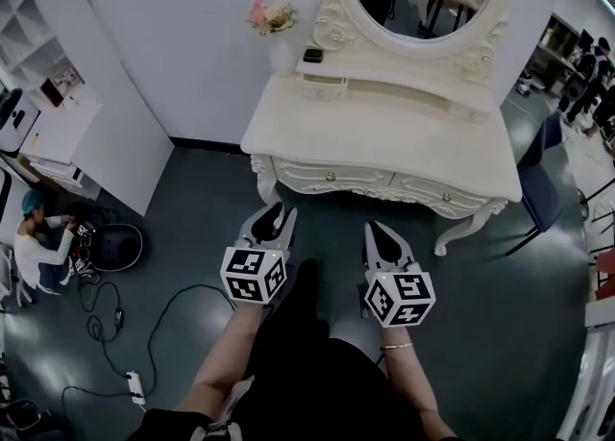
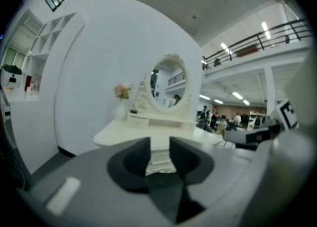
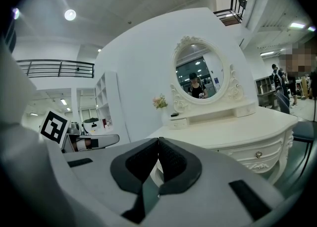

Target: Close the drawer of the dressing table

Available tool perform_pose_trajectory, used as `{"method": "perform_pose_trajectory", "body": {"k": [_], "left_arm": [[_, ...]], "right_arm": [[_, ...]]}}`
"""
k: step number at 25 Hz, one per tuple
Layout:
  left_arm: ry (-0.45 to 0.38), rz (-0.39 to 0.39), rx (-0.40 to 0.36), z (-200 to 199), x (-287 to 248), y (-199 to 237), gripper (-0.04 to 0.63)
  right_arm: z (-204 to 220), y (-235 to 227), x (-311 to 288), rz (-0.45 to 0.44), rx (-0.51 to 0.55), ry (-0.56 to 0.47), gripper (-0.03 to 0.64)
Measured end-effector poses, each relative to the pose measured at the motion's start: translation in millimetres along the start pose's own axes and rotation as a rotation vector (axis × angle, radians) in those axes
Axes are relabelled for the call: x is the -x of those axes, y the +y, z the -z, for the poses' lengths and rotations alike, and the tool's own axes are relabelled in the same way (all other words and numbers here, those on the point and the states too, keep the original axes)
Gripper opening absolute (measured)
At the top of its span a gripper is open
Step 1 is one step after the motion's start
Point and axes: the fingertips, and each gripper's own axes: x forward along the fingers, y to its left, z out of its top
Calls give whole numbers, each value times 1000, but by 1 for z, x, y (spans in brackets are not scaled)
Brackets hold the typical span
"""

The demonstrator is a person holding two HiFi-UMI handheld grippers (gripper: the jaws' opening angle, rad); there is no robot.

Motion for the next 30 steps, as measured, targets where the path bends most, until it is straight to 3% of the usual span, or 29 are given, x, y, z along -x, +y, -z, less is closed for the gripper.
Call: {"method": "perform_pose_trajectory", "body": {"k": [9, 25, 30], "left_arm": [[30, 18, -6, -7, -64, 24, 143], [104, 37, 22, -33, -215, 101, 169], [132, 50, 17, -37, -255, 119, 175]], "right_arm": [[-13, -23, -49, 23, 12, 11, 5], [-46, -77, -203, 58, 2, 72, 5], [-55, -86, -239, 75, 51, 90, 5]]}}
